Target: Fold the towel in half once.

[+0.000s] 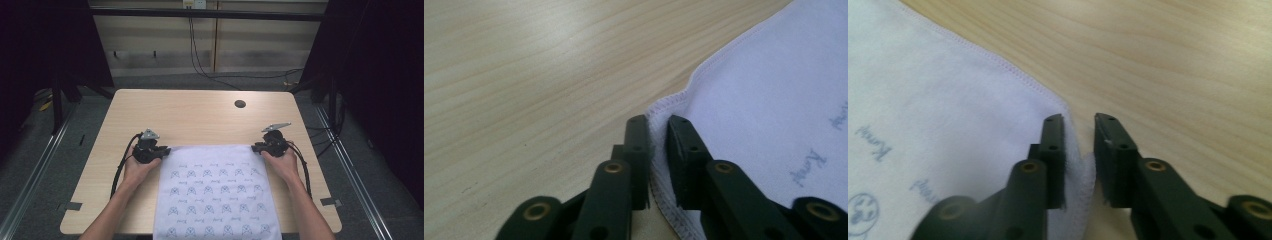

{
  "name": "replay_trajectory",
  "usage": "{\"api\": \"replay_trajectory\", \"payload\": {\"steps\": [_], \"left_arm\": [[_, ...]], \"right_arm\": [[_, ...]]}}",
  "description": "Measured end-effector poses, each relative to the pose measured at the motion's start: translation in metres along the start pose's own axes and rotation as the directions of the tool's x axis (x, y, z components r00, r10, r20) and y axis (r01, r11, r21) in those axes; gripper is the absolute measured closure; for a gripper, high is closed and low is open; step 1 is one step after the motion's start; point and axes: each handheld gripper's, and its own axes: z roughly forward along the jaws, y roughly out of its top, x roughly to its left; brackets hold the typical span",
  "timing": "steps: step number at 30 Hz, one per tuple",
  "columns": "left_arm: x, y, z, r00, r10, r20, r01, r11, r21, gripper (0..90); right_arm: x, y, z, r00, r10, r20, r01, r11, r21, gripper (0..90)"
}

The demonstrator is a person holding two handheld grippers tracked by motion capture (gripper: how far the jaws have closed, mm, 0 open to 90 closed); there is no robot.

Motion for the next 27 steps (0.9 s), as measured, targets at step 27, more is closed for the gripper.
{"api": "replay_trajectory", "payload": {"steps": [27], "left_arm": [[0.023, 0.108, -0.069, 0.9973, -0.062, 0.039, 0.070, 0.9534, -0.293, 86.9]], "right_arm": [[-0.025, 0.096, -0.099, 0.9907, 0.087, -0.105, -0.118, 0.931, -0.345, 86.9]]}}
